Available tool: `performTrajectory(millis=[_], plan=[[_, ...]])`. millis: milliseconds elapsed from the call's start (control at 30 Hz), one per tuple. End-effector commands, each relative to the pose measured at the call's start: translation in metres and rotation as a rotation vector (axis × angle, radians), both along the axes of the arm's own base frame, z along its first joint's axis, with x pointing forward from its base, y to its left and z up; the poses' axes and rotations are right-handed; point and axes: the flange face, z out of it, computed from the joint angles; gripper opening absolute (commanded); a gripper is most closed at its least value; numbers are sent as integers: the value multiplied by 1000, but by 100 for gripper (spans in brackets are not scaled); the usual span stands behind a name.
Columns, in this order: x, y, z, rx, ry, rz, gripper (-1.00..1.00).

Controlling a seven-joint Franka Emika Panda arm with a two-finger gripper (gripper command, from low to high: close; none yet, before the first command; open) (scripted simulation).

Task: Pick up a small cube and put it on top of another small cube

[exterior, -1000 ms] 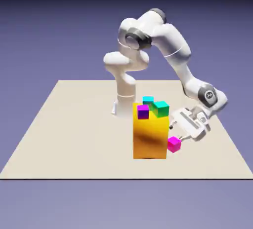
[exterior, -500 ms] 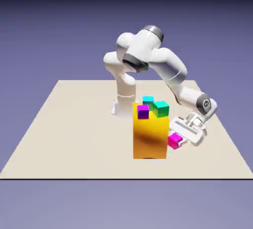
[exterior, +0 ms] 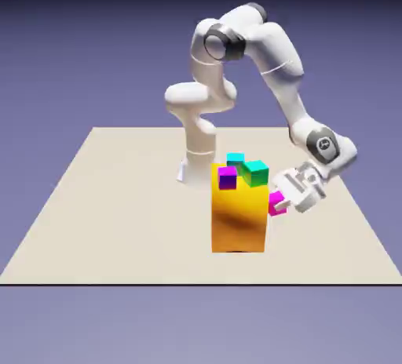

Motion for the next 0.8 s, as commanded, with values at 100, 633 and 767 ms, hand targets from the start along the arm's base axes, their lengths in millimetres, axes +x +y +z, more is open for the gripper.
performTrajectory(millis=[100, 633, 767], plan=[[28, -2, 44, 167, -92, -194, -100], [126, -160, 209, 493, -202, -507, -100], [81, -145, 205, 319, -94, -210, -100]])
